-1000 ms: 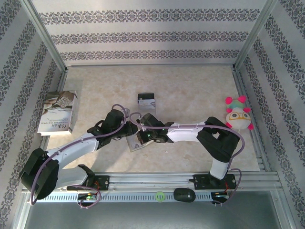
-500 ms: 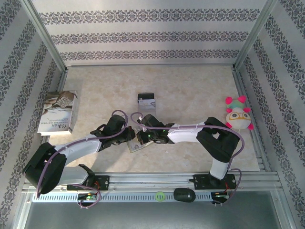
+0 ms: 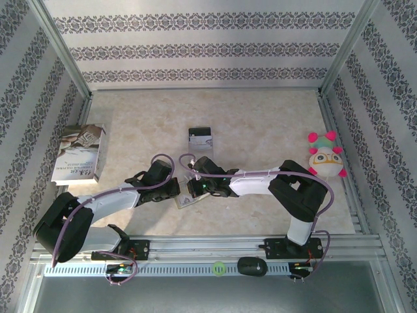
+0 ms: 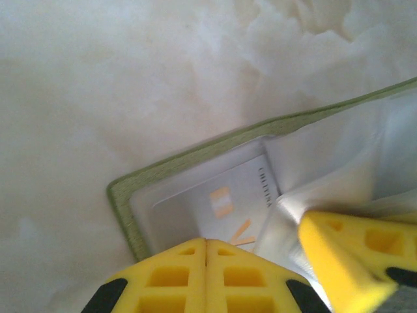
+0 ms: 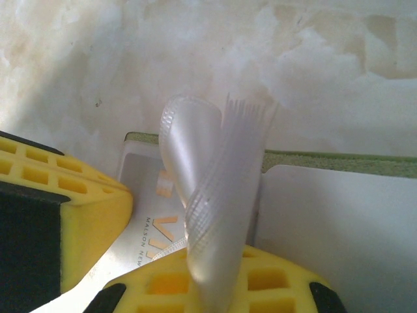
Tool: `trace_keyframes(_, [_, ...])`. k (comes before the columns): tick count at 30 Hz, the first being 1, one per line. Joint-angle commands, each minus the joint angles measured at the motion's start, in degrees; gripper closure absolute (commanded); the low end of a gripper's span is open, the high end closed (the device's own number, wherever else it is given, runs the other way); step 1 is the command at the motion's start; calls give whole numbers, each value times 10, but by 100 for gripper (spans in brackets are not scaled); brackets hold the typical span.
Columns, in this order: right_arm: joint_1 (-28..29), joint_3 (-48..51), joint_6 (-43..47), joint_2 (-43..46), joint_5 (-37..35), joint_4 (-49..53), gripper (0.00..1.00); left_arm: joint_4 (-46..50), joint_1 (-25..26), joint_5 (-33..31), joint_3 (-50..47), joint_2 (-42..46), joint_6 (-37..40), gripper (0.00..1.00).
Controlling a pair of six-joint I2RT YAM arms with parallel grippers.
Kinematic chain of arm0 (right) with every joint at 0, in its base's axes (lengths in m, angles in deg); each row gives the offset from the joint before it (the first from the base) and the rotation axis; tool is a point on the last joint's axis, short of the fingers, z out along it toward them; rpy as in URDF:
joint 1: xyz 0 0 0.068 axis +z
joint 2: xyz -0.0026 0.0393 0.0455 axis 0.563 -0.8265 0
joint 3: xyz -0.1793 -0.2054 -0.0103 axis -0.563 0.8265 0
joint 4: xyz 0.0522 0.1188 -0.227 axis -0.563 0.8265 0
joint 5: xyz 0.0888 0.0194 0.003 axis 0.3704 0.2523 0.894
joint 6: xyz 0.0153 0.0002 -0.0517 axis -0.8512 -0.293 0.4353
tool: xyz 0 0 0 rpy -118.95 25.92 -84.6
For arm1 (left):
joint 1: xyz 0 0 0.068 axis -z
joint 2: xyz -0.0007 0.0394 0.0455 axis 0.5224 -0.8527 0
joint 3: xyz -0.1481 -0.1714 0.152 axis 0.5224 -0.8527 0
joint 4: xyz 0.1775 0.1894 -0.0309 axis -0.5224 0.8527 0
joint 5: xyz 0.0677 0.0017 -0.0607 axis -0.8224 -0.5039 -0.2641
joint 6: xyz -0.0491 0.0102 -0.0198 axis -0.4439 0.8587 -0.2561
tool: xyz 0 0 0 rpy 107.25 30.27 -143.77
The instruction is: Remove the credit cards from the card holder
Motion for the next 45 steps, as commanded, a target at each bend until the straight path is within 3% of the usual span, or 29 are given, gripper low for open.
trace_keyframes(1, [2, 7, -13, 9, -22, 4, 88, 38, -2, -10, -7, -11, 20, 100])
trace_keyframes(5, [3, 14, -23, 40, -57, 23, 67, 25, -2, 2, -5, -42, 26, 100])
trace_keyframes(9, [4, 28, -35, 74, -95, 46, 58, 14, -2, 10, 3, -63, 34, 100])
trace_keyframes(16, [-21, 33, -40, 112, -137, 129, 56, 1, -2, 19, 16, -70, 46, 100])
trace_keyframes(27, [-39, 64, -27, 198, -162, 140, 53, 63, 23, 27, 100, -60, 85, 100])
trace_keyframes(35, [-55, 103, -33, 253, -165, 129, 53, 55, 75, 77, 180, -147, 86, 100])
trace_keyframes(40, [-70, 138, -36, 298, -165, 129, 58, 62, 117, 117, 259, -247, 101, 100])
trace_keyframes(45, [-75, 159, -38, 326, -155, 124, 65, 67, 124, 144, 288, -316, 100, 100])
